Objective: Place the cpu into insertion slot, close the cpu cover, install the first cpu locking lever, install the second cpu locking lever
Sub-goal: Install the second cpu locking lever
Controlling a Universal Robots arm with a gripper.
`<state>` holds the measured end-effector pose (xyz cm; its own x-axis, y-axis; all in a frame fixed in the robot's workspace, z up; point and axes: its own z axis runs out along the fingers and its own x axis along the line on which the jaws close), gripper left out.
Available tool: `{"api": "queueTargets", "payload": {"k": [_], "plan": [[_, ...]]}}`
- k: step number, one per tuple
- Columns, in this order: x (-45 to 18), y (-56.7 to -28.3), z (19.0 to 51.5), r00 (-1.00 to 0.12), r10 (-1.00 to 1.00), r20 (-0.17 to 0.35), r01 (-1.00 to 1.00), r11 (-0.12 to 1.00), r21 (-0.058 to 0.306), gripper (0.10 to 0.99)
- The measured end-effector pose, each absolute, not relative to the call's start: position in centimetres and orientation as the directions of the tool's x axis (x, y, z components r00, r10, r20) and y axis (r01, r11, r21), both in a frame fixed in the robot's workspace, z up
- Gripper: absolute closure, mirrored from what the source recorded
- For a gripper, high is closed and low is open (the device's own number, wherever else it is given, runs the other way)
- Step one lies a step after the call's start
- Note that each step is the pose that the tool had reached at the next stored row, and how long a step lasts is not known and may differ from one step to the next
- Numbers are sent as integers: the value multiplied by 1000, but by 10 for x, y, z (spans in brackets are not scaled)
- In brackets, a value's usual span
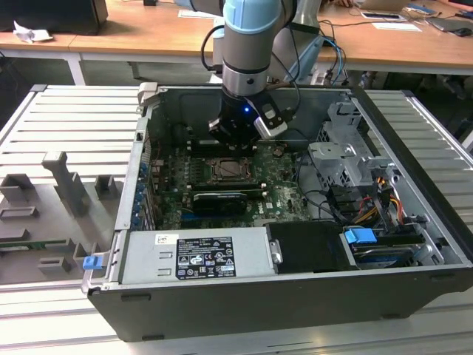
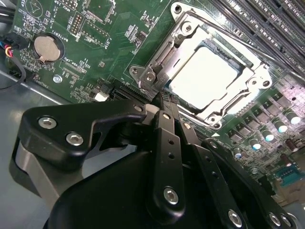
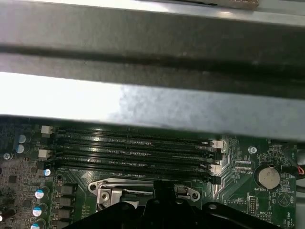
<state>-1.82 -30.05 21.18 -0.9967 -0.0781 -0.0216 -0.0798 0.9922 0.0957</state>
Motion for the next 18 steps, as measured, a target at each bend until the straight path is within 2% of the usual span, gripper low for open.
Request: {"api": "queueTargets", "payload": {"k": [13, 18], "plan": [[-18, -304, 212, -997, -78, -21, -80, 992, 95, 980], [-18, -304, 235, -997, -78, -22, -80, 992, 96, 980]]}}
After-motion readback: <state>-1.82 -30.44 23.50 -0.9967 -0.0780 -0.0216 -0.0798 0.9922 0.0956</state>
